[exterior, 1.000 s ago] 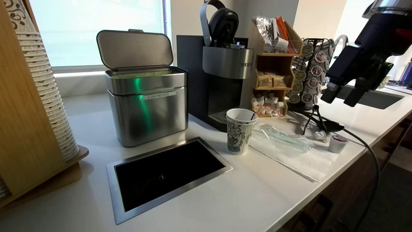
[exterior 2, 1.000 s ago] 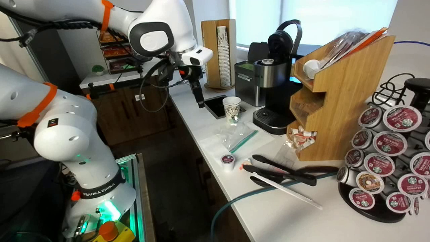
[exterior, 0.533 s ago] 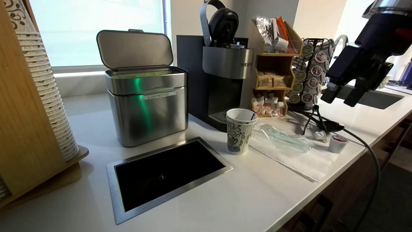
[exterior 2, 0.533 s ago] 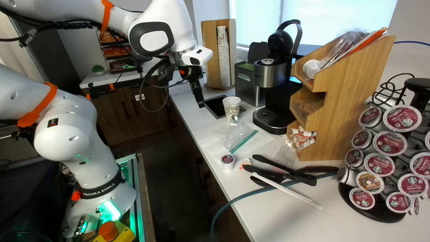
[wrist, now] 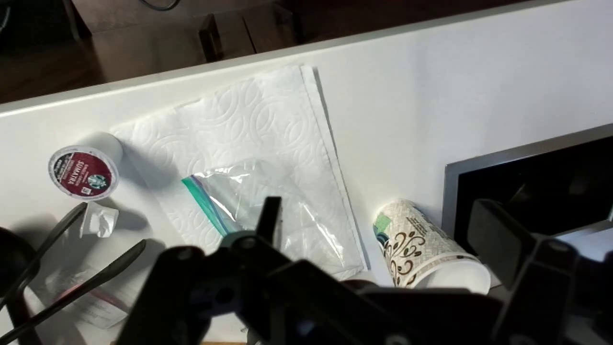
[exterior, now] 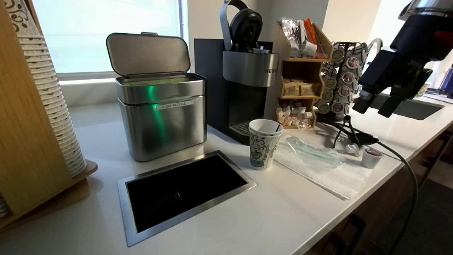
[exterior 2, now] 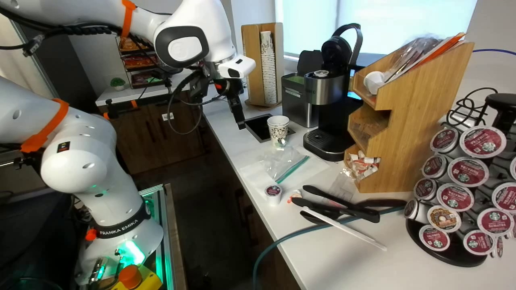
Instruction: Close the chamber on the coffeemaker.
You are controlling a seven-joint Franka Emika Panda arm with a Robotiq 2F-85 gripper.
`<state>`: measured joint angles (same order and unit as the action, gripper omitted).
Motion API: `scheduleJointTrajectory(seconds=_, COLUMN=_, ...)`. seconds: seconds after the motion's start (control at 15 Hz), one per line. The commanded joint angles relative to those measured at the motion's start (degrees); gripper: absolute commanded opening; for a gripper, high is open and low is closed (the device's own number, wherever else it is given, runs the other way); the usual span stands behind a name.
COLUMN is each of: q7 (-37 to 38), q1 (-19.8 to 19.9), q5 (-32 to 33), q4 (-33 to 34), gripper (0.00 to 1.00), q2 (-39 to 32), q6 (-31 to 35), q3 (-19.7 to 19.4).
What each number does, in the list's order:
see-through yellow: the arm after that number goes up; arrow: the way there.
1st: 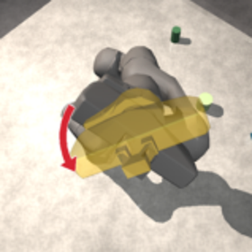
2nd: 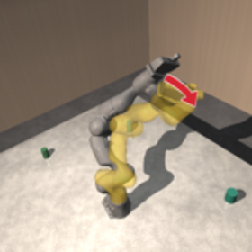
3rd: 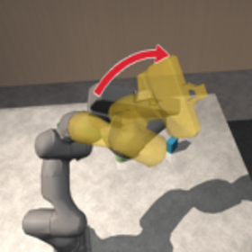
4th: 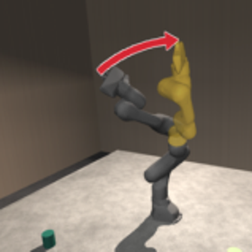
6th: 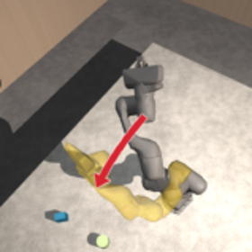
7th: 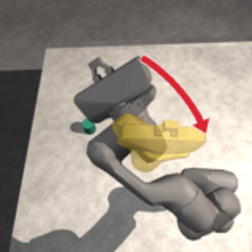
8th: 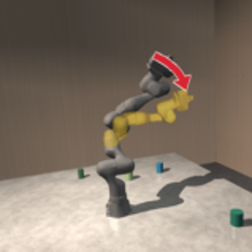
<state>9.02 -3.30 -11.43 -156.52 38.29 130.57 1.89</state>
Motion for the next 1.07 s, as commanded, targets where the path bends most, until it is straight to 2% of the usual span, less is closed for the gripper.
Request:
scheduleJointTrajectory(seconds=0.0, q7=4.3, q1=2.3, q5=0.3, q4=0.8, gripper=1.00, q2=-0.9, q6=2.3, q3=1.8)
scheduleJointTrajectory(seconds=0.27, q7=11.7, q1=8.0, q5=3.8, q4=5.1, gripper=1.00, q2=-2.0, q6=10.3, q3=4.4)
scheduleJointTrajectory(seconds=0.47, q7=15.1, q1=13.7, q5=9.0, q4=9.5, gripper=1.00, q2=-4.5, q6=16.9, q3=6.3)
scheduleJointTrajectory(seconds=0.6, q7=9.0, q1=13.3, q5=11.7, q4=13.8, gripper=1.00, q2=-6.0, q6=15.7, q3=3.9)
scheduleJointTrajectory(seconds=0.8, q7=5.4, q1=15.2, q5=17.0, q4=20.4, gripper=1.00, q2=-8.2, q6=14.1, q3=3.1)
scheduleJointTrajectory(seconds=0.87, q7=3.9, q1=14.6, q5=16.7, q4=23.1, gripper=1.00, q2=-9.3, q6=13.2, q3=1.6)
scheduleJointTrajectory(seconds=0.93, q7=6.5, q1=14.1, q5=15.7, q4=18.4, gripper=1.00, q2=-6.6, q6=15.6, q3=2.4)
scheduleJointTrajectory(seconds=1.0, q7=6.1, q1=14.1, q5=15.7, q4=19.8, gripper=1.00, q2=-7.2, q6=15.5, q3=1.9)
